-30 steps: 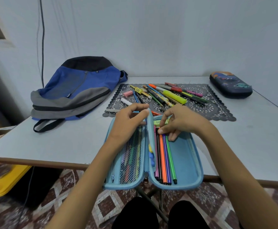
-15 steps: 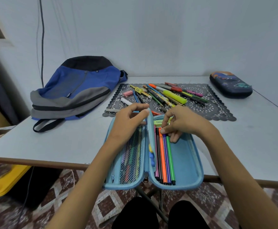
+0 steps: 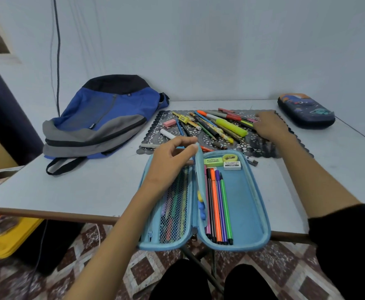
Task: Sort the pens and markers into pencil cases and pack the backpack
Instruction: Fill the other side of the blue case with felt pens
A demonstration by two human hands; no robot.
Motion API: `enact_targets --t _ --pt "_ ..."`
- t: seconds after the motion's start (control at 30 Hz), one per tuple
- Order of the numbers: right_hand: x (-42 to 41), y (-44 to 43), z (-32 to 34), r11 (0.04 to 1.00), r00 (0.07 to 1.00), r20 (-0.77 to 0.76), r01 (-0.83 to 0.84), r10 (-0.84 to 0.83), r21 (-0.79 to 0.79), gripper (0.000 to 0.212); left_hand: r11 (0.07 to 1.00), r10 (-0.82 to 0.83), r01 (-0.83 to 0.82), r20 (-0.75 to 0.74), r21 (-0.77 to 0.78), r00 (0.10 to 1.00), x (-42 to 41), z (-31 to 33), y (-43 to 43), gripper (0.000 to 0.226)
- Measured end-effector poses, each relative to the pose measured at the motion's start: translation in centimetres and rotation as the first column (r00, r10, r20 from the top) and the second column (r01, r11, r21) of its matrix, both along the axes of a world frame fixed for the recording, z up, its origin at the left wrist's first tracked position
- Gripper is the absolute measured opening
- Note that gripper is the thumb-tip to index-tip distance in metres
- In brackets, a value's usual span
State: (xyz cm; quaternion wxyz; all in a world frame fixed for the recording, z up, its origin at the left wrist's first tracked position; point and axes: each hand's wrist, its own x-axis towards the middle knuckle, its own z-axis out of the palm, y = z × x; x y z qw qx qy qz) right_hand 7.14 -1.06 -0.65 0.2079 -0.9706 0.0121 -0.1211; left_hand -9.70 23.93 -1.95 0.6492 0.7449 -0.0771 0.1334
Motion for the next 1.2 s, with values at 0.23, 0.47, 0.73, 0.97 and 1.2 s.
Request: enact_targets --t 0.23,0.47,0.73,0.97,1.2 --pt "1.6 -2.2 -2.2 0.998 0.987 -0.158 -0.035 0.028 -0.043 0.048 1.000 -0.006 0.006 0.007 0.015 1.000 0.0 0.0 0.2 0.021" --pt "0.8 -2.6 -3.0 0.982 0.967 0.189 0.182 -0.169 -0.050 0.024 1.000 -0.012 0.012 0.003 -0.001 1.000 0.0 -0.1 0.2 0.020" --pt "0.6 -3.4 -3.2 0.955 0.949 0.156 0.287 -0.273 -0.073 0.019 1.000 -0.021 0.021 0.007 -0.010 1.000 0.2 -0.2 0.2 0.020" --pt "-0.8 -2.5 -1.4 0.871 0.872 0.406 0.047 -0.275 0.490 0.014 1.000 -0.021 0.021 0.002 -0.018 1.000 0.3 -0.2 0.2 0.018" --pt "-5.2 0.7 4.9 0.393 0.858 0.508 -0.442 -0.077 0.806 0.016 1.000 -0.015 0.015 0.014 0.008 1.000 0.2 -0.2 0.2 0.019"
